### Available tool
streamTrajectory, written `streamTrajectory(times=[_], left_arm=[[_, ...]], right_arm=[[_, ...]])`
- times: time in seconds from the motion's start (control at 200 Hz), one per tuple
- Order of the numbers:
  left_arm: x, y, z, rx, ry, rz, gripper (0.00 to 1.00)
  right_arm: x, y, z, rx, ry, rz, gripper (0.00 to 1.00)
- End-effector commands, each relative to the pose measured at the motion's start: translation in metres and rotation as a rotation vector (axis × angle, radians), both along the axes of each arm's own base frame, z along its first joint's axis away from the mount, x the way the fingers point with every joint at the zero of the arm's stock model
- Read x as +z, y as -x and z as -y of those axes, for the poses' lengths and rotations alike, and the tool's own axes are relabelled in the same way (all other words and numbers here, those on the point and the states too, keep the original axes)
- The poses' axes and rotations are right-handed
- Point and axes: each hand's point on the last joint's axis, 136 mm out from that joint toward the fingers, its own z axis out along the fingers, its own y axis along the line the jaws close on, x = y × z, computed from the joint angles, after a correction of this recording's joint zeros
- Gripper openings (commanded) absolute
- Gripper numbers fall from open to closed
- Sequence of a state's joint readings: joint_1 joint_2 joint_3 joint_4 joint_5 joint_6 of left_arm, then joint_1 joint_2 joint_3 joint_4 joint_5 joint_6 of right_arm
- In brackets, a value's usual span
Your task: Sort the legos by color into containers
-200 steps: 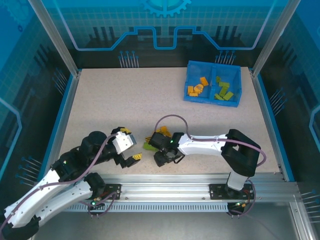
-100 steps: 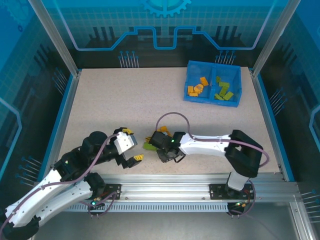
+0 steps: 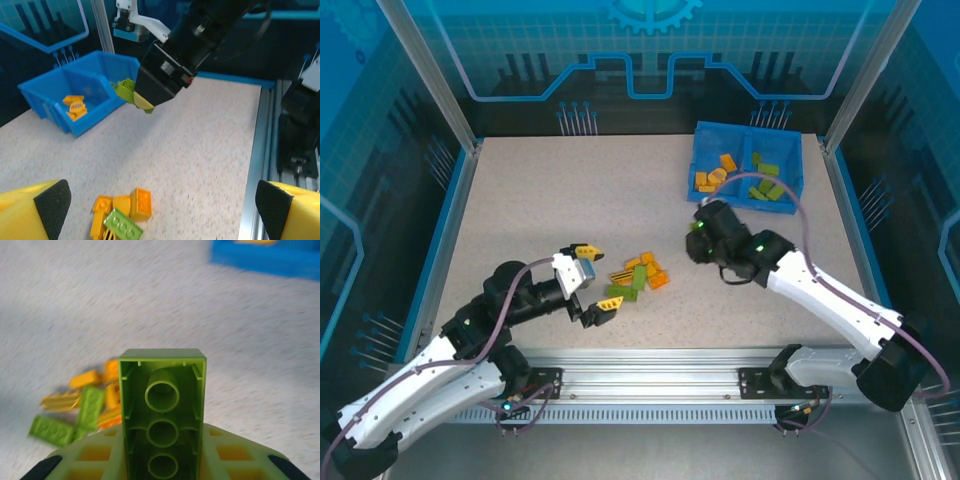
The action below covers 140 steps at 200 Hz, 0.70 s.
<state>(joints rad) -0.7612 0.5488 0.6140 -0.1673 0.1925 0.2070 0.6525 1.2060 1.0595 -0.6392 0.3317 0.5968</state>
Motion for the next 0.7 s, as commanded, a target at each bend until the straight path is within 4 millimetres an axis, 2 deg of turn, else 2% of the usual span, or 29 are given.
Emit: streamTrajectory(times=[0.0,0.185,0.34,0.495,0.695], left_arm=[[0.022,0.001,0.01,-0.036,0.103,0.019,0.99],[0.024,-0.002,0.017,-0.051,0.108,-0.007,0.99],[0.024,-0.004,0.017,-0.044,0.097,-0.005,0.99],[0.022,-0.005,0.016,-0.035,0.076,-0.007,0.99],[0.019,-0.009,0.012,0.005,0.065,-0.041,0.99]], right_arm=[[0.019,-0.028,0.034,-0.048,-0.002,0.065,0.29],[0.022,-0.093,0.101,-0.225,-0.034,0.091,0.28],[0.011,-0.146,0.143,-0.332,-0.058,0.075,0.28],[-0.015,-0.196,0.175,-0.406,-0.045,0.01,0.28],[-0.054,-0.246,0.204,-0.475,-0.083,-0.086,0.27]])
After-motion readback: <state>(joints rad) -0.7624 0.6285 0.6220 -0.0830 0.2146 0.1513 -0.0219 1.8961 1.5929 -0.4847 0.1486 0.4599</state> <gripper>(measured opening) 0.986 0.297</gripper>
